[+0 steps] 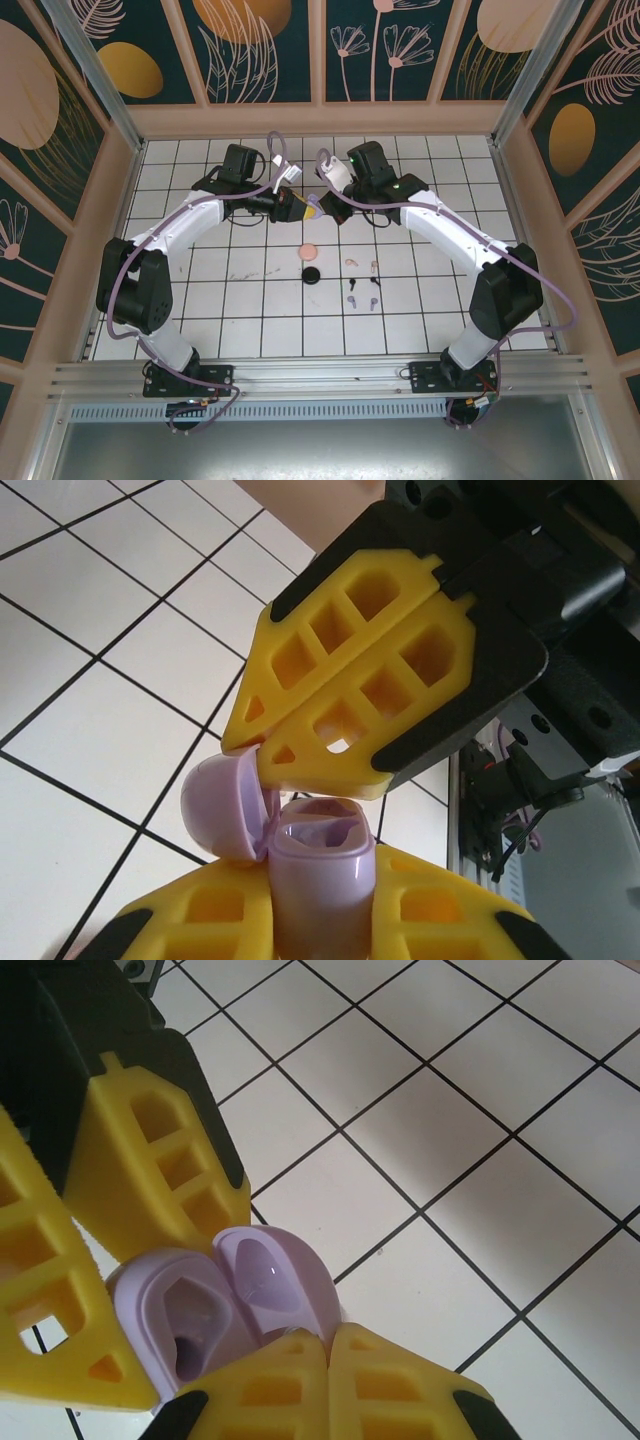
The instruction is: Insert the wireless bluetooth earbuds into the charging case
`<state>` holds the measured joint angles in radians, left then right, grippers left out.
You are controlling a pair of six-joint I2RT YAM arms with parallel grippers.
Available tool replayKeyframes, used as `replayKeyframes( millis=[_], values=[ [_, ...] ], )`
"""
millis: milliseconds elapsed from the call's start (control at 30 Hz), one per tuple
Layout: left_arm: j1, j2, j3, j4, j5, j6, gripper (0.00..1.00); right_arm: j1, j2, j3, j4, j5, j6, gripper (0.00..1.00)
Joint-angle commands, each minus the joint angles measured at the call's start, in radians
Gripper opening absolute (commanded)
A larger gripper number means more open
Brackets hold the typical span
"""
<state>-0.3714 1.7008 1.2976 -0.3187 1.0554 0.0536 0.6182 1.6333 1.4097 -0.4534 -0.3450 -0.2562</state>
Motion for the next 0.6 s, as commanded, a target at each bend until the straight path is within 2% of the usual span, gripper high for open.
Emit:
replayKeyframes(
  millis=[0, 67, 133, 200, 233, 367, 567],
  values=[
    [-0.008, 0.001, -0.017, 0.065, 0.043, -0.003, 0.11, 0.013, 0.001, 0.040, 0.018, -0.039, 0.008, 0.00],
    [-0.008, -0.005, -0.031, 0.089, 0.037, -0.018, 0.04, 0.013, -0.005, 0.040, 0.022, -0.025, 0.022, 0.00],
    [-0.008, -0.016, -0.058, 0.134, 0.018, -0.041, 0.00, 0.009, -0.021, 0.038, 0.028, -0.010, 0.042, 0.22],
    [-0.008, -0.041, -0.101, 0.214, -0.024, -0.083, 0.00, -0.004, -0.054, 0.030, 0.029, 0.001, 0.074, 0.44],
    [-0.008, -0.057, -0.124, 0.255, -0.045, -0.104, 0.00, -0.011, -0.074, 0.021, 0.025, 0.000, 0.088, 0.49],
    [-0.006, -0.125, -0.217, 0.421, -0.120, -0.190, 0.00, -0.053, -0.194, -0.059, 0.005, -0.013, 0.162, 0.57],
    [-0.006, -0.255, -0.378, 0.636, -0.267, -0.288, 0.00, -0.064, -0.348, -0.221, -0.065, 0.077, 0.342, 0.62]
  ],
)
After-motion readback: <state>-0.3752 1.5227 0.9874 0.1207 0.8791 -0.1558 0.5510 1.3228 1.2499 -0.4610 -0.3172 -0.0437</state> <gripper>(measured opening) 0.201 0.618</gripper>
